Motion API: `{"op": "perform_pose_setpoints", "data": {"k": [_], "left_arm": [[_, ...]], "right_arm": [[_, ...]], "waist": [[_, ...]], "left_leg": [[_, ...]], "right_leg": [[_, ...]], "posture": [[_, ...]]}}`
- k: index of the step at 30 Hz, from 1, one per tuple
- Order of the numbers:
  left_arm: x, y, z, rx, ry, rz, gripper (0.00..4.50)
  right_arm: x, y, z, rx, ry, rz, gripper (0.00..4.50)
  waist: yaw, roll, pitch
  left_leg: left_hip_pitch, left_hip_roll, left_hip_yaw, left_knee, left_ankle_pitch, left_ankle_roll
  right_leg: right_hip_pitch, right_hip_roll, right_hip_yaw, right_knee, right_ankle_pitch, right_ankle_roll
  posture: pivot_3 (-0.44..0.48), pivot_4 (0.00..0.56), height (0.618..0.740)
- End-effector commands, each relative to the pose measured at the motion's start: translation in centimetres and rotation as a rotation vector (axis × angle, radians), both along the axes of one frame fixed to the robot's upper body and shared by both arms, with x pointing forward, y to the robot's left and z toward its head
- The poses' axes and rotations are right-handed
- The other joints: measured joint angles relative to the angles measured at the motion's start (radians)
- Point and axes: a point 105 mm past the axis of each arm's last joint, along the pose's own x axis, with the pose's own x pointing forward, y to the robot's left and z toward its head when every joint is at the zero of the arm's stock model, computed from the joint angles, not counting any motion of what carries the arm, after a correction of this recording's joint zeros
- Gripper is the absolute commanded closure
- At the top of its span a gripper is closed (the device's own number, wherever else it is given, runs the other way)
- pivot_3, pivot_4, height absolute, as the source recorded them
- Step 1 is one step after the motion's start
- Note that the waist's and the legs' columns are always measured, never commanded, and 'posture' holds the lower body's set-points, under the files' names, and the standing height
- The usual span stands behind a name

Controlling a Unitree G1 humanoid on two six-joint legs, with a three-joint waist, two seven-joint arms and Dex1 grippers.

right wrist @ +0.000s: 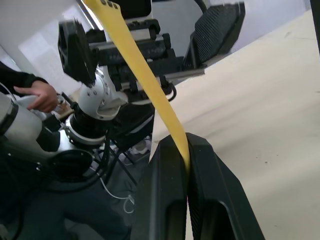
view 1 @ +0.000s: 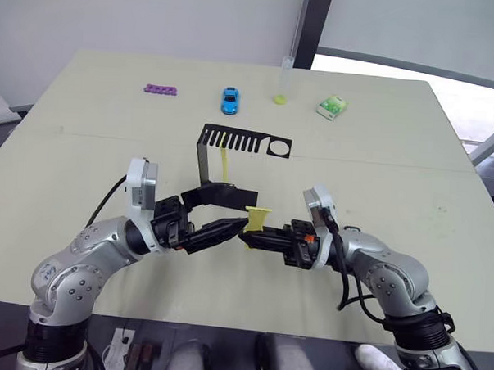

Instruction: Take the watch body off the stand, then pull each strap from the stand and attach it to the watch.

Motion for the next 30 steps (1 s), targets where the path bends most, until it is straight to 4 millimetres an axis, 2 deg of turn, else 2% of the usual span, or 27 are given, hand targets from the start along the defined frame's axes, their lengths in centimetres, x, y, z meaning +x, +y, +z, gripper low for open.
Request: {"op": "perform_pose_setpoints", "data": {"k": [1, 4, 6, 18, 28, 30], "left_arm": [[-0.66, -0.59, 0.46, -0.004, -0.037, -0.052, 0.03], [-0.68, -0.8, 0.34, -0.006, -0.037, -0.06, 0.8], [-0.66, -0.93, 0.33, -0.016, -0.034, -0.061, 1.76], [-0.59, -1.12, 0.38, -0.087, -0.001, -0.055, 1.76], [-0.39, -0.44, 0.11, -0.103, 0.024, -0.04, 1.76], [-0.37, -0.48, 0.15, -0.115, 0.03, -0.042, 2.29]], "right_arm": [[-0.6, 0.38, 1.55, 0.034, -0.026, 0.021, 4.5], [-0.73, 0.59, 1.51, 0.032, -0.016, 0.026, 4.5], [-0.86, 0.7, 1.47, 0.033, -0.01, 0.03, 4.5], [-0.91, 1.07, 1.5, 0.038, 0.021, 0.025, 4.5], [-0.51, 0.86, 1.8, 0.05, 0.035, 0.004, 4.5], [-0.52, 0.84, 1.82, 0.05, 0.037, 0.004, 4.5]], "waist": [[0.001, 0.0, 0.0], [0.003, 0.0, 0.0], [0.003, 0.0, 0.0], [0.003, 0.0, 0.0], [0.003, 0.0, 0.0], [0.003, 0.0, 0.0]], "left_leg": [[0.0, 0.0, 0.0, 0.0, 0.0, 0.0], [0.0, 0.0, 0.0, 0.0, 0.0, 0.0], [0.0, 0.0, 0.0, 0.0, 0.0, 0.0], [0.0, 0.0, 0.0, 0.0, 0.0, 0.0], [-0.001, 0.0, 0.0, 0.0, 0.0, 0.0], [-0.001, 0.0, 0.0, 0.0, 0.0, 0.0]], "right_leg": [[0.0, 0.0, 0.0, 0.0, 0.0, 0.0], [0.0, 0.0, 0.0, -0.001, 0.0, 0.0], [0.0, 0.0, 0.0, -0.001, 0.0, 0.0], [0.0, 0.0, 0.0, -0.001, 0.0, 0.0], [0.0, 0.0, 0.0, -0.001, 0.0, 0.0], [0.0, 0.0, 0.0, -0.001, 0.0, 0.0]], "posture": [[0.0, 0.15, 0.74], [0.0, 0.15, 0.74], [0.0, 0.15, 0.74], [0.0, 0.15, 0.74], [0.0, 0.15, 0.74], [0.0, 0.15, 0.74]]}}
